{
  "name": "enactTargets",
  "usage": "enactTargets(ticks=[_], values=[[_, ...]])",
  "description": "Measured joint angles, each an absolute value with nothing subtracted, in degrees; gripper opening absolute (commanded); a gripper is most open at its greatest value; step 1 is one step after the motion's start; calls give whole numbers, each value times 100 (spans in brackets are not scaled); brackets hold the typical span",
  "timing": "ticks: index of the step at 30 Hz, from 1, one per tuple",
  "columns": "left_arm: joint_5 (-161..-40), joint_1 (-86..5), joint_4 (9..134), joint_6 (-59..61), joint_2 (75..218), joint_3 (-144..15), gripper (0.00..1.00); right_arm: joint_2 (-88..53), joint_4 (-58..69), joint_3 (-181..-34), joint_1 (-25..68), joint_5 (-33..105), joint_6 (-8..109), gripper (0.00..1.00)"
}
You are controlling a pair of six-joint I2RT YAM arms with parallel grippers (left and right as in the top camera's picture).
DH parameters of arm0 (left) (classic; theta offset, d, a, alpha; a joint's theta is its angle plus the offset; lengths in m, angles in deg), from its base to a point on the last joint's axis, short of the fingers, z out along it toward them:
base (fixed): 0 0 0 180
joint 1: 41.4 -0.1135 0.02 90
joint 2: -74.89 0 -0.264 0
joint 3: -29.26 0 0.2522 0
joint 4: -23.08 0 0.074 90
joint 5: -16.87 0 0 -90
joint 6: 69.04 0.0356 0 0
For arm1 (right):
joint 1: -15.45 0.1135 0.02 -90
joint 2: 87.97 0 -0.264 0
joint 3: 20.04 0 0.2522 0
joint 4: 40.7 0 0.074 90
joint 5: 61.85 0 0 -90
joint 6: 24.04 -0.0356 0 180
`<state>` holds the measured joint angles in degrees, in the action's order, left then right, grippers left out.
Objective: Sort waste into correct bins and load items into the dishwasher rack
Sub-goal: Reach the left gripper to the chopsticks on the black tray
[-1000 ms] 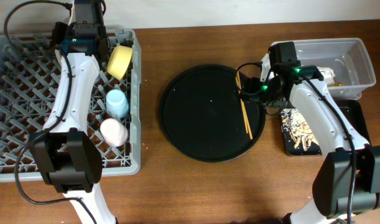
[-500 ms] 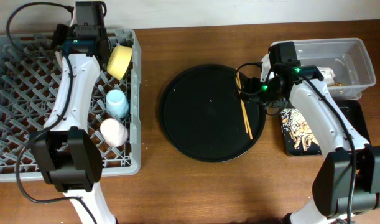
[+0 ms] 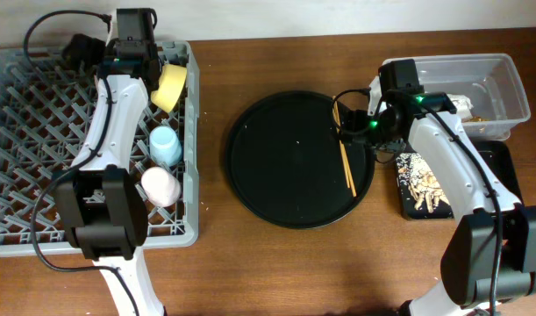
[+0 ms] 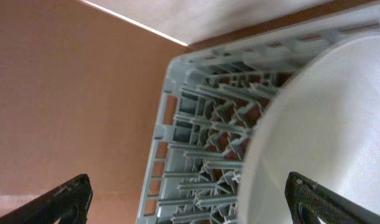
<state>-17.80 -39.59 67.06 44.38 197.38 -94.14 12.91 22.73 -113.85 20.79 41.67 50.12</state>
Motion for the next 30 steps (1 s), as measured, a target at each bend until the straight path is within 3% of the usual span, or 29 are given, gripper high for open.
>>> enactTargets(ticks=[8,13,19,25,30], values=[[-1469,-3430,6947,3622,18809,-9410,100,1291,2297,-11385,2079,4152,5012,81],[-3830,-2744,8020,3061,17747,-9434,100,1278,2789,-11601,2014,4150,5023,83],[-6630,-2386,8636,2333,17887,-9443,99,515,3204,-11995,1552,4145,5097,83],[-7067,-1754,8857,1249,18527,-9436,100,115,3554,-12065,1087,4082,5113,83],[-7036,-803,8195,449,19480,-9432,100,-136,3949,-12062,300,4021,5093,83]])
